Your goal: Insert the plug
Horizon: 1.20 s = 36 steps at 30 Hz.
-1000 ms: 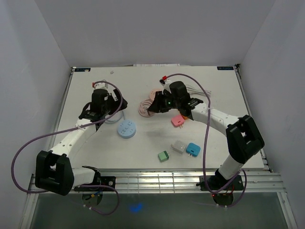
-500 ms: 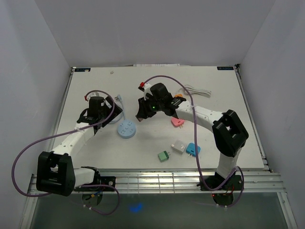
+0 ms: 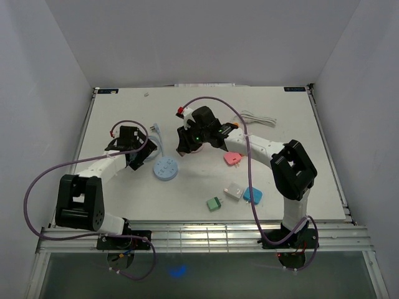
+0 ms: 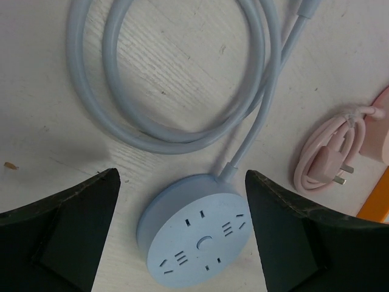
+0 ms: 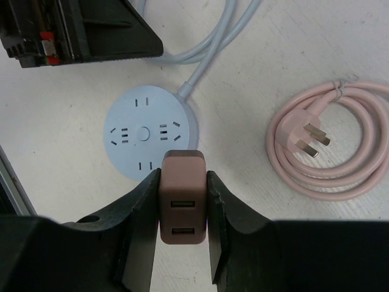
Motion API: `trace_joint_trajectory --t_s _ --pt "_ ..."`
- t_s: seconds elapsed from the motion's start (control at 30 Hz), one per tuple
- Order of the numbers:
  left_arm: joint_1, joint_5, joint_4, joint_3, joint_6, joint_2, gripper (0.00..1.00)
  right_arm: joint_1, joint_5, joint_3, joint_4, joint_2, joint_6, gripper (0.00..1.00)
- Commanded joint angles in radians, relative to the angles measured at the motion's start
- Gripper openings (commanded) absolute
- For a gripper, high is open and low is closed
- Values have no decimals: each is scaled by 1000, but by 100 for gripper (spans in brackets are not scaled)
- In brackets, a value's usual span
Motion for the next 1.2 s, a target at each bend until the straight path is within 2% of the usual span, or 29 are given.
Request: trace_joint_trajectory --t_s 0.0,0.17,0.4,0.7,1.03,1.17 --pt "3 54 -8 40 2 36 95 6 8 48 -13 8 -39 8" --pt "1 54 9 33 21 73 84 6 36 70 -54 14 -76 8" --pt "-17 115 79 28 33 116 75 6 45 39 -52 -11 -90 8" --pt "-148 86 103 106 64 227 68 7 76 19 -88 -46 -133 8" --pt "-257 140 167 83 71 263 45 7 90 -85 -105 -163 -133 8" --pt "-300 164 222 59 51 274 40 7 85 -129 -106 -219 -133 8"
